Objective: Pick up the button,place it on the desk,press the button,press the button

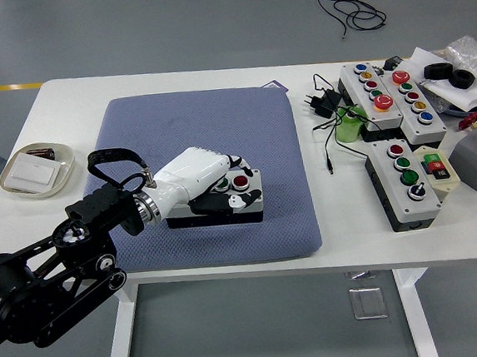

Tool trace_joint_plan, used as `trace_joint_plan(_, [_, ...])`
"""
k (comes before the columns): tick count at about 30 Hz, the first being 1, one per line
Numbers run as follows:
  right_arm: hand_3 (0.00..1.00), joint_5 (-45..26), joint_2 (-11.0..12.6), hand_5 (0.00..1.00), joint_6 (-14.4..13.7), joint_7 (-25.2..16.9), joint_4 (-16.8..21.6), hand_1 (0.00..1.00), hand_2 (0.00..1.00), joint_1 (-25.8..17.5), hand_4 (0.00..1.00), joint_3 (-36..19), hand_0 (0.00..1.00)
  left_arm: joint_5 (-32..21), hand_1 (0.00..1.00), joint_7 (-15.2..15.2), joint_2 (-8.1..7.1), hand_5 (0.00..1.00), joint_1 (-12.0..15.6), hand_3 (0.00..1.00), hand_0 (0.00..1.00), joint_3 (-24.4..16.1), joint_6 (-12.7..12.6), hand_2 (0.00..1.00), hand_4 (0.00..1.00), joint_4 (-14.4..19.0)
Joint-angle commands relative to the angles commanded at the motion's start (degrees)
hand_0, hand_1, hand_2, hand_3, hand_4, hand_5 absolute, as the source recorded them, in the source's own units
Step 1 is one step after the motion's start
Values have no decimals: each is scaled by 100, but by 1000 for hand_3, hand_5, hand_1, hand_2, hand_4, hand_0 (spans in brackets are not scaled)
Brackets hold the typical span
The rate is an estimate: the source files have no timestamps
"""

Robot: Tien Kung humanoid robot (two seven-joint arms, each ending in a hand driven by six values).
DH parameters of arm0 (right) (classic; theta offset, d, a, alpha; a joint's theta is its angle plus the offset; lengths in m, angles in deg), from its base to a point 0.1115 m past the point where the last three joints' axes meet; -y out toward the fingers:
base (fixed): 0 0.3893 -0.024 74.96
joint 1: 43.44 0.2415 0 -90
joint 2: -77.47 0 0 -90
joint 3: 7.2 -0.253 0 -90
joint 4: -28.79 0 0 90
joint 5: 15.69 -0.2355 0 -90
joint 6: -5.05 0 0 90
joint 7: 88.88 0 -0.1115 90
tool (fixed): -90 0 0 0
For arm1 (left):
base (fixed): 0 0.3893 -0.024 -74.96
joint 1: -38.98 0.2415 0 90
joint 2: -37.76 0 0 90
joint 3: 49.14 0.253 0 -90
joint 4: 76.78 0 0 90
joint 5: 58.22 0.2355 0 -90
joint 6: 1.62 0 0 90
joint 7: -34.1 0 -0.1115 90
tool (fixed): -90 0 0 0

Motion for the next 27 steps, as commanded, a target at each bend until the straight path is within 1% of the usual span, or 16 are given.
trace_joint_plan(10, [563,6,0,223,-4,1,0,477,617,4,302,-12,634,38,2,-17,-9,998,-14,714,26,46,101,17,666,-179])
trace_joint_plan(16, [562,6,5,223,-4,-1,0,477,617,1,302,-12,634,53,2,-40,-69,998,14,714,25,91,177,17,669,-178])
trace_joint_plan(22, [563,-3,0,221,-1,2,0,477,617,2,303,-3,633,132,2,-78,-66,998,28,714,24,156,280,16,669,-291])
trace_joint_plan(27, [563,-16,-2,222,-2,4,0,477,617,-2,303,1,635,117,2,-73,-66,998,34,714,25,119,250,16,669,-274])
